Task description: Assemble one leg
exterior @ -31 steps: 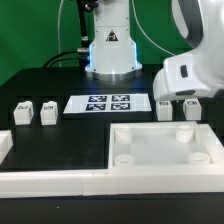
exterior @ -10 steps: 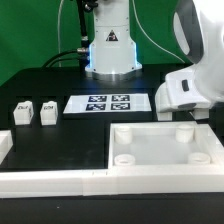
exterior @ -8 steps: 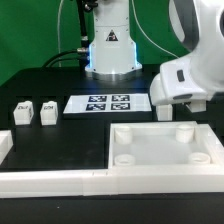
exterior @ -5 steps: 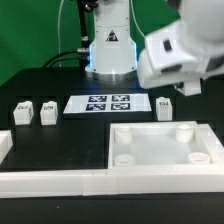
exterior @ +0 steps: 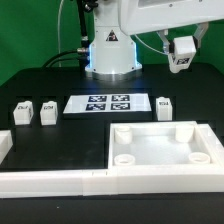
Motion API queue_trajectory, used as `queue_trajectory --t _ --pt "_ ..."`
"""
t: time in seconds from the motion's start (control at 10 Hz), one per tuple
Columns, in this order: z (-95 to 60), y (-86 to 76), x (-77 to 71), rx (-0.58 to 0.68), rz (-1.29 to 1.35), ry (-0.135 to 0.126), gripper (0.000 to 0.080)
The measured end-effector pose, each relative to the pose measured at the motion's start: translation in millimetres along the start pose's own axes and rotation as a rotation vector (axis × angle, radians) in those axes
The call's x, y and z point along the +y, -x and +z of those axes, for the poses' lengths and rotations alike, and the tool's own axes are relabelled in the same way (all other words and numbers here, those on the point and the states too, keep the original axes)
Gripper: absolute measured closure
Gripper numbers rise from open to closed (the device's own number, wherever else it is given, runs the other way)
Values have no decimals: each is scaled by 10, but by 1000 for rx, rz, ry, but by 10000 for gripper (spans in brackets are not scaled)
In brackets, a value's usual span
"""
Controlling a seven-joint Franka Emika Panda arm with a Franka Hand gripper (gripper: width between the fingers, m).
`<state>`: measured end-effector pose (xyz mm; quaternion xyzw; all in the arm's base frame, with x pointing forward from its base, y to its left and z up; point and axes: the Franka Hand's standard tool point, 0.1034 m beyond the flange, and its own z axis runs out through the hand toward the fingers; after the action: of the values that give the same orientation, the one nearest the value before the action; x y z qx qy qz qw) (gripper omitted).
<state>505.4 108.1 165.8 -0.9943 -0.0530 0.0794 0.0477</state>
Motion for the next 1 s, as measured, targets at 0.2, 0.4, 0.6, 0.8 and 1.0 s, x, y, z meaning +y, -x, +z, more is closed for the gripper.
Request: queue_trajectory --t 0.2,0.4,0.6,0.8,1.0 --pt "-31 -111 42 239 -5 16 508" --pt "-193 -510 337 461 -57 46 508" --pt "-315 -759 583 631 -96 81 508" --pt "-373 -876 708 830 -98 123 508" --pt "-119 -802 783 831 -88 127 508"
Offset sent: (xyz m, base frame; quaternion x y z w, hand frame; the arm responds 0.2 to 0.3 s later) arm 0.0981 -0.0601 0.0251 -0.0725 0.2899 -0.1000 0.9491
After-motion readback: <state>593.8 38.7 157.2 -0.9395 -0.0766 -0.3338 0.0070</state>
